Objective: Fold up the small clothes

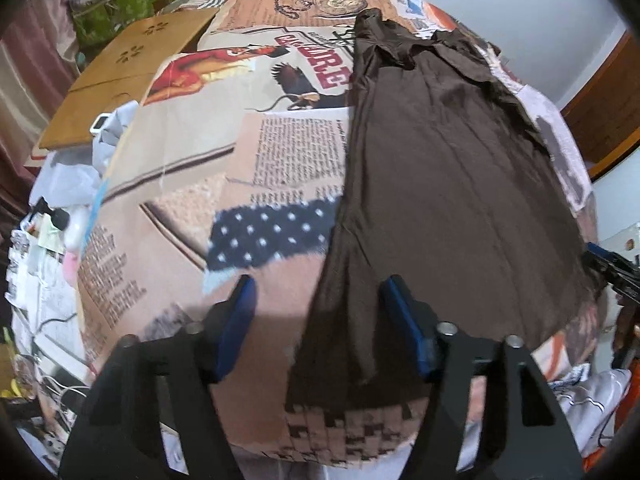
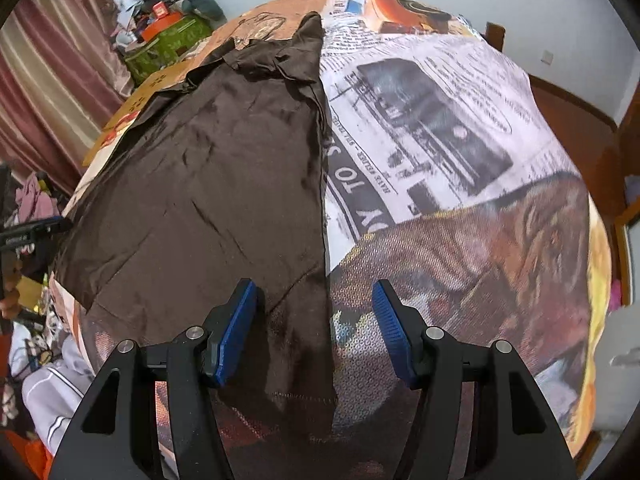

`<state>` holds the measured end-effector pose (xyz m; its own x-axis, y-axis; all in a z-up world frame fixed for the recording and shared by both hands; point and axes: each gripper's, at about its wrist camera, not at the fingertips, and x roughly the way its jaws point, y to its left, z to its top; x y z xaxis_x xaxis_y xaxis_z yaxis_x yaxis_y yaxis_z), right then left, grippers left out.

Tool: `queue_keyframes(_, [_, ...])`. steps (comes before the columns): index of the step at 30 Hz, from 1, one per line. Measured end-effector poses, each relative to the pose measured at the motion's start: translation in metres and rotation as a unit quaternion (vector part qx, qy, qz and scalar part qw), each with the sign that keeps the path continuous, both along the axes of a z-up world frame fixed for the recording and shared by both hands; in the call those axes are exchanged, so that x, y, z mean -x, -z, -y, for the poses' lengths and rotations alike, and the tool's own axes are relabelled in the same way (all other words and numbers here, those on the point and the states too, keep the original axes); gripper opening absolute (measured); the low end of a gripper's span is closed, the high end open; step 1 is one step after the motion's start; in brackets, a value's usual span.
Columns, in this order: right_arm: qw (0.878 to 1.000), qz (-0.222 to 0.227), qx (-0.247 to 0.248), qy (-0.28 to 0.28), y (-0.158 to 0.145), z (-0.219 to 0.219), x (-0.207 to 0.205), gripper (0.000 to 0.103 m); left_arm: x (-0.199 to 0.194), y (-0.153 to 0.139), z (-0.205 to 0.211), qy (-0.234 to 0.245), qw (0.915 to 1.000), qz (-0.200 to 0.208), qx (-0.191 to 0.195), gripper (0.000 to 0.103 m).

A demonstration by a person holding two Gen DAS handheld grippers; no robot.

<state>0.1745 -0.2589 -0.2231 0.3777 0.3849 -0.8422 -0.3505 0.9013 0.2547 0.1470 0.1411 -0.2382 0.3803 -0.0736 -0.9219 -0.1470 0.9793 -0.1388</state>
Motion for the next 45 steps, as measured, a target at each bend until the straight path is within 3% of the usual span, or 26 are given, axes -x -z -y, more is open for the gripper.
queue_keyframes(5, [1.000, -0.003, -0.014, -0.002, 0.006, -0.002, 0.004, 0.055, 0.005, -0.001, 0.010, 0.017, 0.9999, -0.001, 0.004, 0.028])
queue_keyframes(7, [1.000, -0.004, -0.019, -0.007, 0.006, -0.004, 0.006, 0.049, 0.005, -0.001, 0.013, 0.019, 0.9998, -0.003, 0.004, 0.009])
queue_keyframes(9, [1.000, -0.004, -0.027, -0.014, 0.006, -0.006, 0.009, 0.035, 0.004, -0.001, 0.015, 0.022, 0.9997, 0.000, 0.001, 0.004])
queue_keyframes(12, [0.999, 0.000, -0.028, -0.028, 0.002, -0.013, 0.012, 0.016, 0.004, -0.002, 0.019, 0.023, 0.9996, 0.004, -0.012, 0.003])
queue_keyframes(14, [0.999, 0.004, -0.026, -0.031, 0.001, -0.015, 0.013, 0.009, 0.004, -0.005, 0.020, 0.022, 0.9995, 0.008, -0.021, 0.003])
queue_keyframes(20, [0.999, 0.012, -0.044, -0.027, -0.010, -0.012, 0.011, 0.008, 0.004, -0.020, 0.017, 0.012, 0.9983, 0.032, -0.048, 0.002])
queue_keyframes(31, [0.993, 0.086, -0.072, -0.020, -0.066, -0.010, -0.011, 0.008, -0.028, -0.074, 0.017, 0.014, 0.9914, 0.106, -0.075, 0.002])
queue_keyframes(45, [0.987, 0.147, -0.065, -0.007, -0.100, -0.014, -0.090, 0.008, -0.143, -0.114, 0.018, 0.024, 0.9819, 0.165, -0.090, 0.002])
